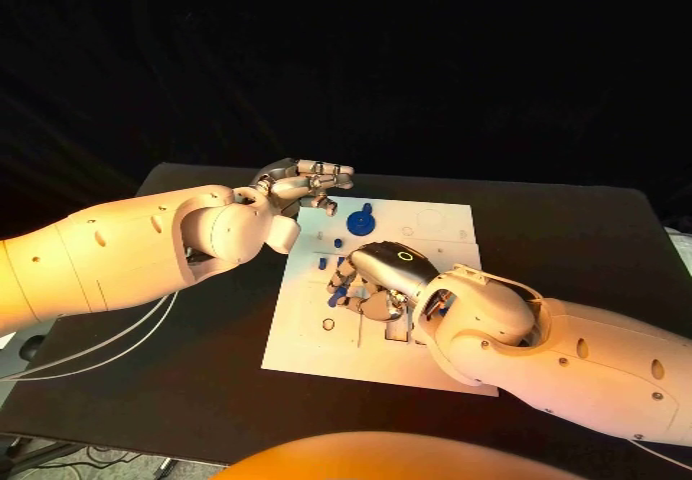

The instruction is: Assemble the parts on the task board

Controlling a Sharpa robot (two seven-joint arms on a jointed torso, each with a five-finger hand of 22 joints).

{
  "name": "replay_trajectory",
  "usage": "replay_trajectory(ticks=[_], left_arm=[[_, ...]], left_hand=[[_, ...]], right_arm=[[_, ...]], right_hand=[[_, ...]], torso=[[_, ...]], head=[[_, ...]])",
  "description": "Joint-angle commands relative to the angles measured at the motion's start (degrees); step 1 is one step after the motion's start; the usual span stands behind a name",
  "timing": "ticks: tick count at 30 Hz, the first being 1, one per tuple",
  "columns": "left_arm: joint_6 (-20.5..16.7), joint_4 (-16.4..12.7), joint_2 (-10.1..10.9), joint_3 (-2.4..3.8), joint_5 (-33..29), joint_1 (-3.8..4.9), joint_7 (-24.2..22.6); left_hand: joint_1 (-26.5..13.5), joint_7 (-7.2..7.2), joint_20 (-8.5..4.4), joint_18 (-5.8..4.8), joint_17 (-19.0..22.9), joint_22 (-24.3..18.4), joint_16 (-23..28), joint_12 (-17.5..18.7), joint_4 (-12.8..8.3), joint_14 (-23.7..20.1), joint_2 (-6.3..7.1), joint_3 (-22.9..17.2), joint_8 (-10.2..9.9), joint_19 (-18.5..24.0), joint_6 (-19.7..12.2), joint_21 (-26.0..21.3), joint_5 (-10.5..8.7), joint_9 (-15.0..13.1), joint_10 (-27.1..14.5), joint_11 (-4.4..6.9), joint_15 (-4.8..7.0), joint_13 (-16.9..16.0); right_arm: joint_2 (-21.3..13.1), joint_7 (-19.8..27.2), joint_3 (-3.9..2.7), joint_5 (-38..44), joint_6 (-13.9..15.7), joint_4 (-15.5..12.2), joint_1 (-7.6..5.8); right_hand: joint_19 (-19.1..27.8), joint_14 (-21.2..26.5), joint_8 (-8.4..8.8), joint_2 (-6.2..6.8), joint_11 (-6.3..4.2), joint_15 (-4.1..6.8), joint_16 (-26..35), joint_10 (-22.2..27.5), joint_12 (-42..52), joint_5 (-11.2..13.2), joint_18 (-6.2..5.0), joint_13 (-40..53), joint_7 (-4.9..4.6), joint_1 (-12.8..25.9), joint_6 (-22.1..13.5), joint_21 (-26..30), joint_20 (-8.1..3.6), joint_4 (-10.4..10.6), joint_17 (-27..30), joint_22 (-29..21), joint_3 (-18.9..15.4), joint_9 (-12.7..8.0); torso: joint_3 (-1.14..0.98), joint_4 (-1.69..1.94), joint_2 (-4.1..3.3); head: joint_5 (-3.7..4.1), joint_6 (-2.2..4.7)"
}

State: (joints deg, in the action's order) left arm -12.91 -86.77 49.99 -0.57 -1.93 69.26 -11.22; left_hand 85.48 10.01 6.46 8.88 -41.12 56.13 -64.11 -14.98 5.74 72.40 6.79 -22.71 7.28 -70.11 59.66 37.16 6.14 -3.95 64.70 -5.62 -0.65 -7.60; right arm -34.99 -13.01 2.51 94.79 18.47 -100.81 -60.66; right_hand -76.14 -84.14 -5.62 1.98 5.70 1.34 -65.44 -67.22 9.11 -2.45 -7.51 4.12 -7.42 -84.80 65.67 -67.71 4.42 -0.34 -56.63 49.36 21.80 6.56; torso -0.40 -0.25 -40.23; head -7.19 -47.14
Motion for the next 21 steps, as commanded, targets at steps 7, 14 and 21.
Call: replay_trajectory(ticks=[7,14,21], left_arm=[[1.2,0.1,-0.5,0.04,0.2,0.02,-0.2],[1.2,0.2,-0.7,0.04,0.2,0.02,-0.2],[1.2,0.3,-0.9,0.03,0.2,0.02,-0.1]], left_hand=[[-0.5,0.05,0.04,1.02,0.1,-0.1,0.2,-0.4,-0.1,-0.4,0.08,0.3,0.3,0.3,-0.3,-0.3,0.22,0.1,-0.5,0.08,-0.15,-0.1],[-0.5,0.05,0.04,1.02,0.1,-0.1,0.2,-0.4,-0.1,-0.4,0.08,0.3,0.3,0.3,-0.3,-0.3,0.22,0.1,-0.5,0.08,-0.15,-0.1],[-0.5,0.05,0.04,1.02,0.1,-0.1,0.2,-0.4,-0.1,-0.4,0.08,0.3,0.3,0.3,-0.3,-0.3,0.22,0.1,-0.5,0.08,-0.15,-0.1]], right_arm=[[2.3,1.5,0.26,1.6,-2.7,2.5,2.07],[3.6,1.7,0.35,1.9,-3.8,3.6,2.61],[4.4,0.6,0.41,2.9,-6.0,4.3,3.0]], right_hand=[[0.1,-1.2,0.29,-0.34,-2.22,0.14,-0.3,-2.5,0.2,-0.4,0.34,0.0,-0.27,-0.3,-0.1,-0.2,0.02,-1.2,0.0,-0.1,1.7,0.0],[0.1,-1.2,0.3,-0.3,-2.21,0.12,-0.4,-2.5,0.2,-0.4,0.34,0.0,-0.28,-0.2,0.0,-0.3,0.03,-1.2,-0.1,0.0,1.8,0.0],[0.2,-1.2,0.31,-0.35,-2.19,0.1,-0.4,-2.5,0.1,-0.5,0.33,0.0,-0.3,-0.2,0.0,-0.3,0.05,-1.3,-0.1,0.0,2.0,0.0]], torso=[[-0.12,0.02,-0.02],[-0.12,-0.08,0.0],[-0.22,-0.1,-0.04]], head=[[-0.33,-0.5],[-0.47,-0.57],[-0.58,-0.71]])
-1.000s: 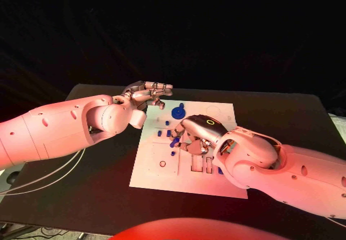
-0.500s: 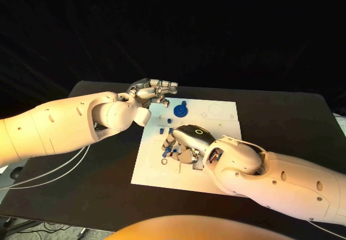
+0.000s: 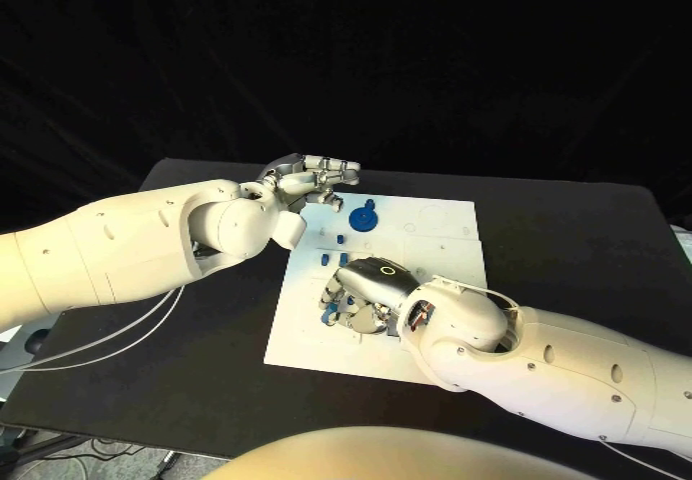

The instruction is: Assemble the parts on the task board

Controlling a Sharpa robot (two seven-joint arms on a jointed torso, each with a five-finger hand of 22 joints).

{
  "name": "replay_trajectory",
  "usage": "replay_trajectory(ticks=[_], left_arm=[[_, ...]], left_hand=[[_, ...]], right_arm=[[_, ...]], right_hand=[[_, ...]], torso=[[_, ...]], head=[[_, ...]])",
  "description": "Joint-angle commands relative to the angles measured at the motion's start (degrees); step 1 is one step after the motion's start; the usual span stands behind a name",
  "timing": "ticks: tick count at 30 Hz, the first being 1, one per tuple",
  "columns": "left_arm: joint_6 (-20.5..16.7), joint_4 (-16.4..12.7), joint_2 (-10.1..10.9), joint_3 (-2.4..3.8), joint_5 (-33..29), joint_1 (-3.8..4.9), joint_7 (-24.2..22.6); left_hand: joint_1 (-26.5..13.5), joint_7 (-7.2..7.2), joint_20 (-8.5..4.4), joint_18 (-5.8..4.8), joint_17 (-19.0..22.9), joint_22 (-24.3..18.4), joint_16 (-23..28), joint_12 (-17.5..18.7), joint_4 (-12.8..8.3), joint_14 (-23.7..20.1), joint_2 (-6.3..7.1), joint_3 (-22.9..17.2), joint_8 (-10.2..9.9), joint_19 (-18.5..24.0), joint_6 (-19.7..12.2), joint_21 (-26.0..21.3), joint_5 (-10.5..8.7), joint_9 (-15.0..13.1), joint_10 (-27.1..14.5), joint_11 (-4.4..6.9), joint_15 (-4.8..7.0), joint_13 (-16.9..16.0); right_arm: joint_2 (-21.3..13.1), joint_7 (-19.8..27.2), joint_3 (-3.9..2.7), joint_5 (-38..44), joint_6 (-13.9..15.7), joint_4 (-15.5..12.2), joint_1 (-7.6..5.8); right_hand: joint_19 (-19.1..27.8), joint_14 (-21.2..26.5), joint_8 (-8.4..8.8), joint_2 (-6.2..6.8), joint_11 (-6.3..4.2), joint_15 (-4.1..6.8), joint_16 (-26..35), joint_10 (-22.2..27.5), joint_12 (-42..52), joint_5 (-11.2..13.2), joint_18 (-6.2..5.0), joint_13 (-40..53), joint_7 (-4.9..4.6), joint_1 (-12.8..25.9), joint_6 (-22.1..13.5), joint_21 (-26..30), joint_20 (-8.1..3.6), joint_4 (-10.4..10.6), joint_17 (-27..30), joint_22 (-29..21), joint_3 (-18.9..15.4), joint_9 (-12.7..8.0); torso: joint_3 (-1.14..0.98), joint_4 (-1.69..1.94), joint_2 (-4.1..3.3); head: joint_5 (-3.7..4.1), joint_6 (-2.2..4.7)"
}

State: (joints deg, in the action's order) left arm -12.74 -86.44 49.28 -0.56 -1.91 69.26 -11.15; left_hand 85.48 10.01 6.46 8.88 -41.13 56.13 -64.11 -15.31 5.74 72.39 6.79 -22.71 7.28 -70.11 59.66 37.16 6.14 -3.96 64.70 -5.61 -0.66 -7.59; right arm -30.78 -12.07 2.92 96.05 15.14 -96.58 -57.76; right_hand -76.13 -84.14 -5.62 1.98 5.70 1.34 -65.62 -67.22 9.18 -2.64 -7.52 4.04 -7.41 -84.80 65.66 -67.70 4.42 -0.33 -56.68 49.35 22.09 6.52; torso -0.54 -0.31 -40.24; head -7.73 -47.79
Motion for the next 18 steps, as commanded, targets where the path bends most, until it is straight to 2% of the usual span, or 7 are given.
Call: replay_trajectory(ticks=[1,11,18], left_arm=[[1.1,0.0,-0.2,0.03,0.1,0.02,-0.2],[1.1,0.1,-0.1,0.02,0.1,0.02,-0.1],[1.0,0.2,0.0,0.0,0.1,0.02,0.2]], left_hand=[[-0.5,0.06,0.04,1.02,0.1,-0.1,0.2,-0.1,-0.1,-0.4,0.08,0.3,0.3,0.3,-0.3,-0.3,0.22,0.1,-0.5,0.07,-0.14,-0.1],[-0.5,0.06,0.04,1.02,0.1,-0.1,0.2,-0.1,-0.1,-0.4,0.08,0.3,0.3,0.3,-0.3,-0.3,0.22,0.1,-0.5,0.07,-0.14,-0.1],[-0.6,0.05,0.05,1.04,0.1,-0.2,0.2,-0.2,-0.2,-0.4,-0.01,0.3,0.3,0.3,-0.4,-0.5,0.25,0.1,-0.6,0.08,-0.15,-0.1]], right_arm=[[0.2,-0.6,0.0,1.9,-2.8,0.1,0.12],[-0.6,-2.6,0.02,5.4,-3.0,-0.5,0.19],[-1.1,-4.3,0.01,7.9,-2.8,-1.7,0.19]], right_hand=[[0.2,-1.2,0.31,-0.35,-2.19,0.11,-0.2,-2.5,0.1,-0.3,0.33,0.1,-0.3,-0.2,0.0,-0.3,0.04,-1.3,0.0,0.0,1.7,0.0],[0.2,-1.2,0.34,-0.35,-2.19,0.08,-0.4,-2.6,-0.1,-0.3,0.34,0.1,-0.29,0.1,0.0,-0.4,0.09,-1.4,-0.2,0.1,2.2,0.1],[0.2,-1.2,0.33,-0.29,-2.2,0.08,-0.5,-2.7,-0.1,-0.3,0.34,0.2,-0.27,0.3,0.1,-0.5,0.11,-1.5,-0.3,0.2,2.5,0.1]], torso=[[-0.02,0.0,-0.02],[-0.03,0.05,-0.04],[0.03,-0.06,-0.01]], head=[[0.01,-0.11],[-0.08,-0.26],[0.05,-0.26]])
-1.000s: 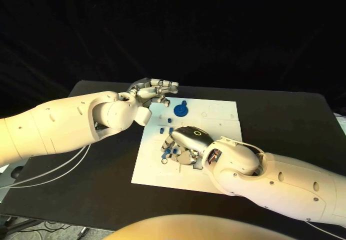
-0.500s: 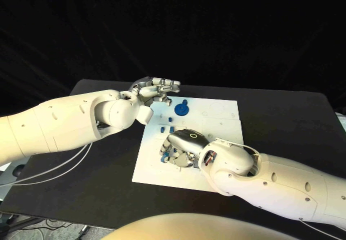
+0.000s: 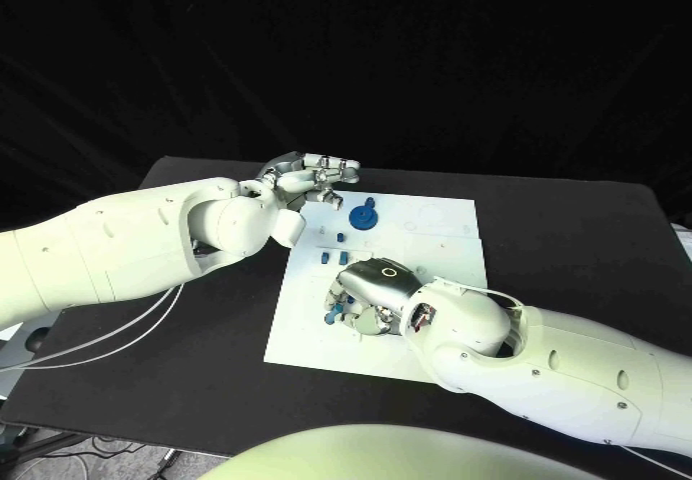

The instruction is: Assemble the parts on the task board

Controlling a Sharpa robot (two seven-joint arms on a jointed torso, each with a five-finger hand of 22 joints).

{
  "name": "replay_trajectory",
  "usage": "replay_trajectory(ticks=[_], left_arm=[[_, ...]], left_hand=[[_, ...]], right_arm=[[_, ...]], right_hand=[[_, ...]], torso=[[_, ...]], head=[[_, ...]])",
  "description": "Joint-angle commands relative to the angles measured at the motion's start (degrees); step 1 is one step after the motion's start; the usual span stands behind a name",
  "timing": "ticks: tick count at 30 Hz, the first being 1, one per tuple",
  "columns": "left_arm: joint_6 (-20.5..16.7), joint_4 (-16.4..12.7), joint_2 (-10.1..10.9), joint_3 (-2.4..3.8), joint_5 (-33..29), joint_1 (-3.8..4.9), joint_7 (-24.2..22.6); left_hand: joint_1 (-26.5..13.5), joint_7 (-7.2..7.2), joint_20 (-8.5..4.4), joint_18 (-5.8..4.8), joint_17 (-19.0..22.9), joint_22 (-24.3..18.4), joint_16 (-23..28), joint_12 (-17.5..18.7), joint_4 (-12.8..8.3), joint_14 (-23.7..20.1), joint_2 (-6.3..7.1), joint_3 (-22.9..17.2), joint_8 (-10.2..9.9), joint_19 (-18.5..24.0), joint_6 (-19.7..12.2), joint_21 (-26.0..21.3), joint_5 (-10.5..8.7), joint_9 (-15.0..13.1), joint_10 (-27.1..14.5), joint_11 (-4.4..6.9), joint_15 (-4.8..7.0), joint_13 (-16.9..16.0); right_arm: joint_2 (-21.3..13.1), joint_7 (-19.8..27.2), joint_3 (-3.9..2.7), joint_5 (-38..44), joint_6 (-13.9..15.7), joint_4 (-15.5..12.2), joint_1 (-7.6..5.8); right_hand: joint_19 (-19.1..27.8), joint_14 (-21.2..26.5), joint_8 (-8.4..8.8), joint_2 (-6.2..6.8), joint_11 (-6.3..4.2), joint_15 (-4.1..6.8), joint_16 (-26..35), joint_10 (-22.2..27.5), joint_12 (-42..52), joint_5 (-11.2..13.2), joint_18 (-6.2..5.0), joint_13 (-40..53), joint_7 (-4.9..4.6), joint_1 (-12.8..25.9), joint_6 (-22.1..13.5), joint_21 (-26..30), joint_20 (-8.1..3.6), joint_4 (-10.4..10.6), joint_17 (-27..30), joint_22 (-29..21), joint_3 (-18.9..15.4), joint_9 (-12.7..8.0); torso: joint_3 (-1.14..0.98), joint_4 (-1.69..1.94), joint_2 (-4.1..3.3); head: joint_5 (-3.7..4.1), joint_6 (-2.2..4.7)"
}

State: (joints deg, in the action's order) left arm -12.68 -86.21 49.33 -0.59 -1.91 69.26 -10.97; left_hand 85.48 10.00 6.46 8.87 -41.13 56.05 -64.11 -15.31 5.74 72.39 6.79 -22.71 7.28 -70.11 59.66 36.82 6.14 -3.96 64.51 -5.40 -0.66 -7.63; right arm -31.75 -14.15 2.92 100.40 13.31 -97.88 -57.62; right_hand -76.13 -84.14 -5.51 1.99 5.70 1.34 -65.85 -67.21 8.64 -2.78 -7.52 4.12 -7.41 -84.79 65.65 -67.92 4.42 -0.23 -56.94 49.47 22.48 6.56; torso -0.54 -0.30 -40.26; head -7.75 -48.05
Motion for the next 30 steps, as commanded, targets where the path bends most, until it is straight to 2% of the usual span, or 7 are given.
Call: replay_trajectory(ticks=[1,8,17,25,27,28,30], left_arm=[[1.0,0.0,0.0,0.03,0.1,0.02,0.0],[1.0,0.0,0.0,0.01,0.1,0.02,0.1],[1.1,-0.1,-0.1,0.01,0.1,0.02,0.2],[1.0,-0.1,-0.1,0.01,0.1,0.02,0.2],[1.0,-0.1,-0.1,0.01,0.1,0.02,0.2],[1.0,-0.1,-0.1,0.01,0.1,0.02,0.2],[1.0,-0.1,-0.1,0.01,0.1,0.02,0.2]], left_hand=[[-0.6,0.06,0.06,1.05,0.1,-0.1,0.2,-0.2,-0.2,-0.4,-0.01,0.3,0.3,0.3,-0.4,-0.1,0.25,0.1,-0.4,-0.13,-0.14,-0.1],[-0.6,0.06,0.06,1.05,0.1,-0.1,0.2,-0.2,-0.2,-0.4,-0.01,0.3,0.3,0.3,-0.4,-0.1,0.25,0.1,-0.4,-0.13,-0.14,-0.1],[-0.6,0.06,0.06,1.05,0.1,-0.1,0.2,-0.2,-0.2,-0.4,-0.01,0.3,0.3,0.3,-0.4,-0.1,0.25,0.1,-0.4,-0.13,-0.14,-0.1],[-0.6,0.06,0.06,1.05,0.1,-0.1,0.2,-0.2,-0.2,-0.4,-0.01,0.3,0.3,0.3,-0.4,-0.1,0.25,0.1,-0.4,-0.13,-0.14,-0.1],[-0.6,0.06,0.06,1.05,0.1,-0.1,0.2,-0.2,-0.2,-0.4,-0.01,0.3,0.3,0.3,-0.4,-0.1,0.25,0.1,-0.4,-0.13,-0.14,-0.1],[-0.6,0.06,0.06,1.05,0.1,-0.1,0.2,-0.2,-0.2,-0.4,-0.03,0.2,0.3,0.3,-0.4,-0.1,0.25,0.1,-0.4,-0.13,-0.14,-0.1],[-0.6,0.05,0.06,1.05,0.2,-0.1,0.2,-0.2,-0.2,-0.5,-0.09,0.2,0.3,0.3,-0.4,-0.1,0.27,0.1,-0.4,-0.12,-0.14,-0.1]], right_arm=[[-0.3,-2.4,0.0,3.8,-0.9,-0.5,0.05],[-0.4,-2.9,-0.01,4.2,-1.3,-1.0,0.05],[1.5,-4.8,0.02,5.2,-7.8,-0.3,0.02],[2.4,-5.2,0.17,6.3,-9.0,0.0,0.02],[2.5,-4.5,0.22,6.2,-7.8,0.0,0.01],[2.6,-4.1,0.25,6.2,-7.1,0.0,0.01],[2.7,-3.4,0.29,5.8,-5.7,-0.1,0.0]], right_hand=[[0.2,-1.2,0.22,-0.28,-2.21,0.09,-0.3,-2.8,0.4,-0.2,0.35,0.1,-0.26,0.3,0.1,-0.3,0.11,-1.7,-0.1,0.2,2.2,0.1],[0.2,-1.2,0.22,-0.21,-2.21,0.09,-0.4,-2.8,0.3,-0.2,0.34,0.1,-0.27,0.5,0.1,-0.3,0.11,-1.8,-0.1,0.2,2.5,0.1],[0.6,-1.1,0.35,0.21,-2.13,0.01,-0.3,-2.7,-0.1,-0.1,0.24,0.1,-0.3,1.5,0.1,-0.1,0.17,-1.7,0.1,-0.3,2.8,0.1],[0.8,-1.2,0.77,0.66,-1.91,-0.18,-0.9,-2.1,-0.8,-0.1,0.25,0.0,-0.47,2.4,-0.6,-0.1,0.31,-1.9,-0.5,-0.3,3.2,0.0],[1.1,-1.3,1.38,1.23,-1.54,-0.47,-1.2,-1.0,-1.5,-0.2,0.21,-0.2,-0.82,3.2,-1.6,0.1,0.46,-1.7,-0.7,-0.7,3.1,-0.2],[1.5,-1.2,2.08,2.05,-1.06,-0.89,-1.0,0.3,-2.2,-0.5,0.08,-0.4,-1.39,4.1,-3.3,0.6,0.64,-1.4,-0.5,-1.6,2.7,-0.6],[3.2,-0.3,2.16,4.64,0.08,-2.02,0.6,4.5,-4.1,-1.1,-0.45,-0.6,-2.33,6.8,-8.9,2.6,1.28,-0.4,1.7,-4.9,1.1,-1.9]], torso=[[0.02,-0.04,0.02],[0.03,-0.01,-0.02],[0.11,0.07,0.04],[0.13,0.0,0.05],[0.13,0.0,0.05],[0.1,-0.01,0.05],[0.1,-0.01,0.05]], head=[[0.06,-0.02],[-0.02,-0.1],[0.01,-0.12],[-0.04,-0.19],[-0.03,-0.23],[-0.05,-0.24],[-0.05,-0.24]])
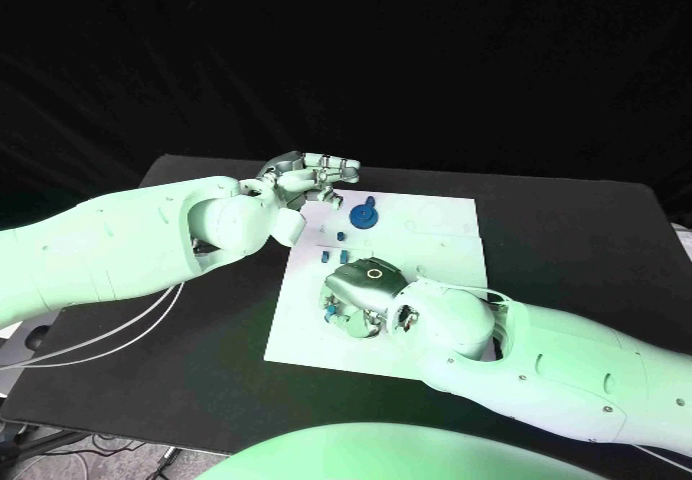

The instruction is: Assemble the parts on the task board

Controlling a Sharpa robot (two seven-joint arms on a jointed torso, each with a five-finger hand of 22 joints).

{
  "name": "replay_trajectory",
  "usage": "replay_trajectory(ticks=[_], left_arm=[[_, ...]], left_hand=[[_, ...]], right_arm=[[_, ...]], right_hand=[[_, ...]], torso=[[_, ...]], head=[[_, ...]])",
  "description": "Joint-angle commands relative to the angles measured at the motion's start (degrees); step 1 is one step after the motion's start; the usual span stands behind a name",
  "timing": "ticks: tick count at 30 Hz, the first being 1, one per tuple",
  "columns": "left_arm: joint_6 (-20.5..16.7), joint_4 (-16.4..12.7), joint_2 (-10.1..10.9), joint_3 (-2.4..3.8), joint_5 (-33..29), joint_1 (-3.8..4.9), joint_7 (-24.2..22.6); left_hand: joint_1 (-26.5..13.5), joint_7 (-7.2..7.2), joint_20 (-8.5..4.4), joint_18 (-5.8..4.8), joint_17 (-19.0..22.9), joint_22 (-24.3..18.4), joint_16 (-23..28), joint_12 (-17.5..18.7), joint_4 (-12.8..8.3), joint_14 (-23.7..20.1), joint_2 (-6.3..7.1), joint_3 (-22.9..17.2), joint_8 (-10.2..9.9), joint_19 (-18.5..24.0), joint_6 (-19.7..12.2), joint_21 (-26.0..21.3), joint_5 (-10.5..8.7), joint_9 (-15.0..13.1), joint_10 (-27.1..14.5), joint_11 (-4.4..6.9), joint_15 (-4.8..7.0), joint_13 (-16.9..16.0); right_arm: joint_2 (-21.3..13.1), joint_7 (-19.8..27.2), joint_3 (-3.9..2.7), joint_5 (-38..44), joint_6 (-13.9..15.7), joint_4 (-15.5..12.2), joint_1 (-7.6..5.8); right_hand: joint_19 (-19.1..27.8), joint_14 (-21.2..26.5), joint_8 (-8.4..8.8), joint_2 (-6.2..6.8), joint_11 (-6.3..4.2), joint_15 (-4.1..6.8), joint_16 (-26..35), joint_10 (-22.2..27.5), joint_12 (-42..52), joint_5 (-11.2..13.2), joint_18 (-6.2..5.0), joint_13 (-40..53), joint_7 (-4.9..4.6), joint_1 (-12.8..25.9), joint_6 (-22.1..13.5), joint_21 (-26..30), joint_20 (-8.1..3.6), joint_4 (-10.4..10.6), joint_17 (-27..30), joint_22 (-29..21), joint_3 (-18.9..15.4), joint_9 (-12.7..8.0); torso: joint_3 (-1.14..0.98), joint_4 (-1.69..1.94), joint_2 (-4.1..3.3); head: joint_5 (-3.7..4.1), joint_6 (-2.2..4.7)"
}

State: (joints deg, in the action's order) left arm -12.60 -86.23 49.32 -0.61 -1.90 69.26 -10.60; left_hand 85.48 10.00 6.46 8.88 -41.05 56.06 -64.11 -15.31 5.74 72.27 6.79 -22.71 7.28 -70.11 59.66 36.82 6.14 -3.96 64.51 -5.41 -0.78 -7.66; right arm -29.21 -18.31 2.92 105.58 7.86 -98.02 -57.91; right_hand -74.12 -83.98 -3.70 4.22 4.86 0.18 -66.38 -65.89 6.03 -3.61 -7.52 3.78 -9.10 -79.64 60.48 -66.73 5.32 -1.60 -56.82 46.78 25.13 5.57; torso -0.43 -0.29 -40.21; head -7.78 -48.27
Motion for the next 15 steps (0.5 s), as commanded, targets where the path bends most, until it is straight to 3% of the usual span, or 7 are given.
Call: replay_trajectory(ticks=[1,3,6,9,13,15], left_arm=[[0.8,-0.1,-0.1,0.03,0.1,0.03,-0.1],[0.5,0.0,-0.1,0.03,0.1,0.03,-0.2],[0.2,0.0,-0.2,0.02,0.1,0.03,-0.2],[0.3,0.1,-0.2,0.02,0.1,0.03,-0.3],[0.6,0.1,-0.1,-0.02,0.1,0.02,-0.4],[0.6,0.1,0.0,-0.06,0.1,0.02,-0.5]], left_hand=[[-0.6,0.05,0.06,1.05,0.1,-0.1,0.2,-0.2,-0.2,-0.3,-0.09,0.2,0.3,0.3,-0.4,-0.1,0.27,0.1,-0.4,-0.12,-0.02,-0.1],[-0.6,0.05,0.06,1.05,0.1,-0.1,0.2,-0.3,-0.2,-0.3,-0.1,0.2,0.3,0.3,-0.4,-0.1,0.27,0.1,-0.5,-0.12,-0.02,-0.1],[-0.6,0.11,0.07,1.05,0.0,-0.1,0.1,-0.3,-0.3,-0.3,-0.03,0.2,0.3,0.3,-0.6,-0.1,0.26,0.1,-0.7,-0.18,-0.03,-0.1],[-0.6,0.12,0.08,1.04,0.1,-0.1,0.1,-0.3,-0.3,-0.3,-0.02,0.2,0.3,0.3,-0.6,-0.1,0.26,0.1,-0.7,-0.18,-0.03,-0.1],[-0.7,0.17,0.1,1.03,0.1,0.0,0.1,-0.3,-0.3,-0.4,0.05,0.3,0.3,0.3,-0.8,-0.1,0.24,0.1,-0.8,-0.24,-0.07,-0.1],[-0.7,0.17,0.1,1.03,0.1,0.0,0.1,-0.3,-0.3,-0.4,0.05,0.3,0.3,0.3,-0.8,-0.1,0.24,0.1,-0.8,-0.24,-0.07,-0.1]], right_arm=[[0.1,1.0,0.31,0.5,0.3,0.1,0.3],[0.1,1.3,0.33,0.3,1.5,0.0,0.3],[-0.2,1.8,0.35,0.0,4.2,-0.1,0.3],[-1.1,2.9,0.35,-1.0,10.2,-0.6,0.32],[-3.9,5.2,0.1,-3.5,19.2,-2.4,0.33],[-5.6,5.7,-0.2,-4.6,21.2,-3.5,0.25]], right_hand=[[2.0,0.1,0.3,3.1,1.27,-0.92,2.0,4.5,-1.9,-0.3,-0.74,-0.2,-0.67,2.2,-4.9,2.5,0.62,1.1,2.6,-3.9,-2.3,-1.2],[3.8,1.3,0.17,4.09,1.38,-1.05,3.7,7.8,-2.2,-0.5,-1.51,-0.1,-0.53,3.1,-7.1,5.1,0.97,1.4,4.8,-7.9,-4.5,-1.6],[4.9,2.3,-0.01,4.25,1.73,-1.35,5.0,11.2,-1.4,-1.2,-1.95,0.1,-0.45,3.2,-9.5,7.3,1.35,2.0,6.6,-10.8,-8.4,-1.6],[4.3,2.2,-0.11,3.84,1.99,-1.45,5.8,12.0,0.2,-2.3,-1.94,0.3,-1.15,2.6,-9.9,7.9,1.45,2.6,8.2,-11.3,-12.1,-1.4],[3.2,1.7,-0.98,2.84,2.2,-1.56,6.7,11.0,2.5,-4.1,-1.84,0.4,-1.79,1.0,-7.6,7.7,1.53,2.7,9.8,-11.0,-14.3,-0.9],[2.6,1.2,-1.24,2.31,2.04,-1.41,5.9,9.6,3.5,-4.6,-1.66,0.6,-1.77,0.5,-6.8,7.1,1.48,2.6,8.8,-10.0,-14.5,-0.8]], torso=[[-0.05,0.01,-0.02],[-0.09,0.01,-0.03],[-0.09,0.03,0.0],[-0.08,-0.04,-0.01],[-0.17,-0.15,0.01],[-0.12,-0.19,0.09]], head=[[-0.04,-0.03],[-0.05,-0.03],[-0.03,-0.02],[0.02,0.03],[0.09,0.16],[0.25,0.14]])
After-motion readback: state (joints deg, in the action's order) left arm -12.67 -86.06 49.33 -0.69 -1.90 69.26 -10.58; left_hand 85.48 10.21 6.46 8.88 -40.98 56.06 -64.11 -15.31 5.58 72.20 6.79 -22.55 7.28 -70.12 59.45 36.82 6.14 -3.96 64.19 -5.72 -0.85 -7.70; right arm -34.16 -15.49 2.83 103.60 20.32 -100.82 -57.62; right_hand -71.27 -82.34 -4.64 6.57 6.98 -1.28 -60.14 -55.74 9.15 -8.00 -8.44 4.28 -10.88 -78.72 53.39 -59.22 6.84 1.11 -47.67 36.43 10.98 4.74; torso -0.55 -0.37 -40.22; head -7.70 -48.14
